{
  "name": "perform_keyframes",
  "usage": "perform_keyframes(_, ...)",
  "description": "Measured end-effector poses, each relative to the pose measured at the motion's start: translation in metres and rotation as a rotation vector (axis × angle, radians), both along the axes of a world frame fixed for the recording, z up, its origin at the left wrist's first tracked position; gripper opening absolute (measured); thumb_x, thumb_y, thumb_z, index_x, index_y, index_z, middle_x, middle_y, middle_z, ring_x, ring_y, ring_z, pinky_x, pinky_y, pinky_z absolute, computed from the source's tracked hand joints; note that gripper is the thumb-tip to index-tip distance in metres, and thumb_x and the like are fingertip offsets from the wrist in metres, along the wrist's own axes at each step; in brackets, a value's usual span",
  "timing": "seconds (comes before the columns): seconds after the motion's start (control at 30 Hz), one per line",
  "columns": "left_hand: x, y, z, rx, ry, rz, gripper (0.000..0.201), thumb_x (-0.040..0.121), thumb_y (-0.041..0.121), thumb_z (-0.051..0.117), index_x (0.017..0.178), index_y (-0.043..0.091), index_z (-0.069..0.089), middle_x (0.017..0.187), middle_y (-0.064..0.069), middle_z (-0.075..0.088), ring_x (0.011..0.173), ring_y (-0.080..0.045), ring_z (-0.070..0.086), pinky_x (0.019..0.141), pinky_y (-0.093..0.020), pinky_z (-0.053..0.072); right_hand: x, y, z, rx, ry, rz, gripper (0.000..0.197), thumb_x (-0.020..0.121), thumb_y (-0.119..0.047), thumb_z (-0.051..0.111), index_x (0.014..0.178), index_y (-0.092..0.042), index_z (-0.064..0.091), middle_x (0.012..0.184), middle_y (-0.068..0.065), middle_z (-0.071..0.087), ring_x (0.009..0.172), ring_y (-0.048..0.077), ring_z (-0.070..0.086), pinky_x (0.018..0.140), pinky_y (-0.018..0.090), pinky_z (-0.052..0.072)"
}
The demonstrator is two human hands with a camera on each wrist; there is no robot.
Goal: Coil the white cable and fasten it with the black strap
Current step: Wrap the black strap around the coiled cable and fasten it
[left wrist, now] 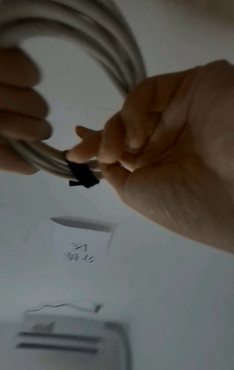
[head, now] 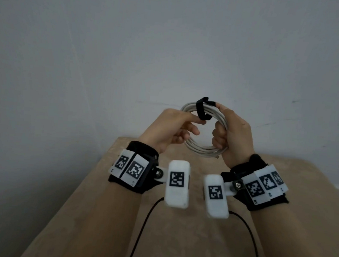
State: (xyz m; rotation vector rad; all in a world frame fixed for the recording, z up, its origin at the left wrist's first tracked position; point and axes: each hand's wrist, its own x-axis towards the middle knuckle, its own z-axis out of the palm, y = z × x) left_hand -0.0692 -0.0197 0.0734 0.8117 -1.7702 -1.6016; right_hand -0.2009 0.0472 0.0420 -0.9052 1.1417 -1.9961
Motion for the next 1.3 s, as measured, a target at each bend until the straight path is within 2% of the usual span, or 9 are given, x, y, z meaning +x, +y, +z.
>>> perform_keyframes(0.07, 0.008, -0.001, 0.005, -0.148, -0.009, 0.017, 0.015, 0.088, 0.008, 0.056, 0.090, 0.009, 0.072, 0.063, 0.001, 0.069, 0.044, -0.007, 0.052, 0.042, -0.015, 0.037, 0.000, -0.001, -0.001, 0.010, 0.005, -0.016, 0.031, 0.096, -0.024, 0.047, 0.112, -0.010, 0.069, 0.047, -0.006, 0.026, 0.040, 0.009, 0.020, 0.042, 0.024, 0.015)
perform_keyframes(0.17, 0.015, 0.002, 0.011, -0.284, 0.018, -0.019, 0.012, 0.083, 0.010, 0.070, 0.094, 0.011, 0.072, 0.077, 0.002, 0.072, 0.059, -0.009, 0.063, 0.050, -0.017, 0.045, 0.001, -0.002, -0.002, 0.015, -0.002, -0.026, 0.028, 0.096, -0.024, 0.048, 0.107, -0.012, 0.071, 0.048, -0.004, 0.025, 0.041, 0.010, 0.020, 0.044, 0.026, 0.014)
perform_keyframes(0.33, 0.005, 0.000, 0.003, -0.560, 0.113, 0.124, 0.014, 0.073, 0.014, 0.081, 0.085, 0.008, 0.074, 0.077, -0.001, 0.069, 0.064, 0.001, 0.057, 0.062, -0.012, 0.042, 0.006, -0.003, -0.002, 0.031, 0.001, -0.026, 0.023, 0.095, -0.023, 0.050, 0.098, -0.016, 0.072, 0.049, -0.003, 0.025, 0.041, 0.011, 0.019, 0.045, 0.027, 0.013)
perform_keyframes(0.43, 0.003, -0.004, 0.001, -0.693, 0.115, 0.187, 0.011, 0.076, 0.017, 0.078, 0.084, 0.012, 0.074, 0.089, 0.003, 0.068, 0.080, 0.000, 0.059, 0.069, -0.012, 0.042, 0.007, -0.004, -0.003, 0.046, 0.035, -0.033, 0.024, 0.095, -0.021, 0.051, 0.089, -0.019, 0.073, 0.048, -0.003, 0.026, 0.041, 0.011, 0.020, 0.042, 0.023, 0.016)
perform_keyframes(0.5, 0.004, -0.008, 0.001, -0.681, 0.128, 0.163, 0.011, 0.079, 0.016, 0.074, 0.089, 0.012, 0.073, 0.095, 0.002, 0.070, 0.093, -0.007, 0.064, 0.081, -0.024, 0.049, 0.009, -0.005, -0.004, 0.051, 0.059, -0.027, 0.024, 0.095, -0.020, 0.051, 0.085, -0.020, 0.074, 0.048, -0.004, 0.027, 0.041, 0.011, 0.021, 0.041, 0.022, 0.016)
perform_keyframes(0.57, 0.006, -0.010, -0.001, -0.604, 0.201, 0.105, 0.013, 0.082, 0.010, 0.071, 0.092, 0.002, 0.070, 0.096, -0.009, 0.073, 0.095, -0.021, 0.069, 0.089, -0.039, 0.053, 0.010, -0.005, -0.003, 0.052, 0.085, -0.021, 0.024, 0.094, -0.019, 0.052, 0.083, -0.019, 0.073, 0.046, -0.005, 0.027, 0.040, 0.011, 0.021, 0.040, 0.021, 0.016)
perform_keyframes(0.7, 0.005, -0.010, -0.004, -0.539, 0.285, 0.084, 0.011, 0.083, 0.001, 0.068, 0.092, -0.004, 0.065, 0.089, -0.019, 0.073, 0.084, -0.026, 0.072, 0.079, -0.030, 0.056, 0.009, -0.005, -0.003, 0.046, 0.128, -0.022, 0.026, 0.094, -0.016, 0.053, 0.077, -0.019, 0.072, 0.043, -0.006, 0.028, 0.039, 0.010, 0.021, 0.039, 0.019, 0.017)
perform_keyframes(0.97, 0.004, -0.006, -0.004, -0.599, 0.224, 0.098, 0.005, 0.086, 0.005, 0.066, 0.090, 0.007, 0.063, 0.074, 0.001, 0.073, 0.071, -0.006, 0.070, 0.069, -0.014, 0.050, 0.009, -0.007, -0.004, 0.074, 0.138, -0.053, 0.052, 0.094, -0.016, 0.054, 0.042, -0.025, 0.061, 0.041, -0.005, 0.028, 0.037, 0.010, 0.020, 0.040, 0.021, 0.016)
perform_keyframes(1.3, 0.001, -0.007, -0.007, -0.782, 0.153, 0.176, 0.005, 0.084, 0.010, 0.068, 0.086, 0.007, 0.064, 0.075, 0.001, 0.072, 0.075, -0.007, 0.069, 0.071, -0.018, 0.053, 0.007, -0.010, -0.006, 0.097, 0.147, -0.104, 0.054, 0.092, -0.014, 0.056, 0.039, -0.024, 0.059, 0.040, -0.005, 0.028, 0.037, 0.010, 0.020, 0.041, 0.022, 0.014)
